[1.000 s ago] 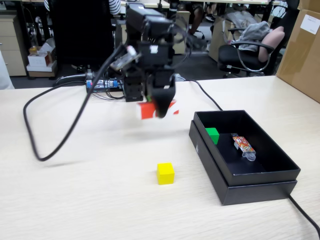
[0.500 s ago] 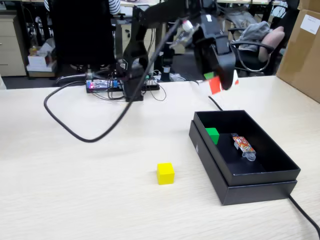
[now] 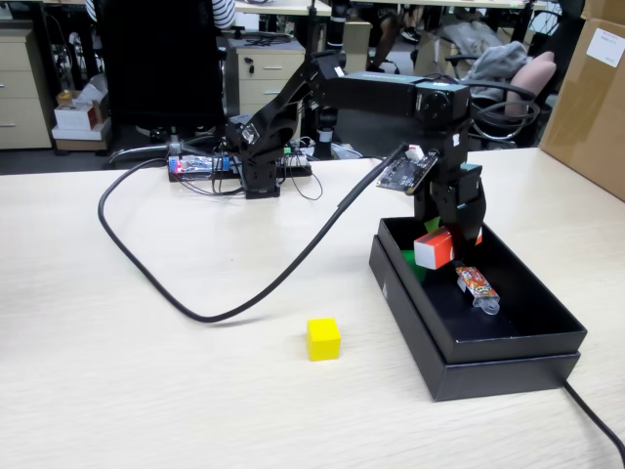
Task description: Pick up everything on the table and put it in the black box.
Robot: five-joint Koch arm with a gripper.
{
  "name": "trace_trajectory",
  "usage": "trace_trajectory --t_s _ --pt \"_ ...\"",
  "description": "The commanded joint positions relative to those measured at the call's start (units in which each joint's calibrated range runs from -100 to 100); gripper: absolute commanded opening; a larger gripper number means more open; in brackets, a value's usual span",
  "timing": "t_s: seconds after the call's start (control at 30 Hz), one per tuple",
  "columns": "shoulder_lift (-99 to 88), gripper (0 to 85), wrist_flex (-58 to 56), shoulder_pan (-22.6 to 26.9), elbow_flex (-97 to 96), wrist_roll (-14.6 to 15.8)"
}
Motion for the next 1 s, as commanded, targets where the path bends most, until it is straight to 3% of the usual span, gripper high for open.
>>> trace_trajectory --t_s 0.0,0.2,0.4,0.63,0.97 --pt "1.1 16.5 0.5 -1.3 1.4 -0.7" --pt "-0.8 32.6 0.4 -1.3 -0.8 -0.7" --pt "-12.9 32.7 0.2 -1.8 -1.7 -0.7" --pt "-28.1 32.7 -0.1 -6.5 -4.2 -1.9" --pt "-15.0 36.2 5.7 -17.8 -12.0 -7.3"
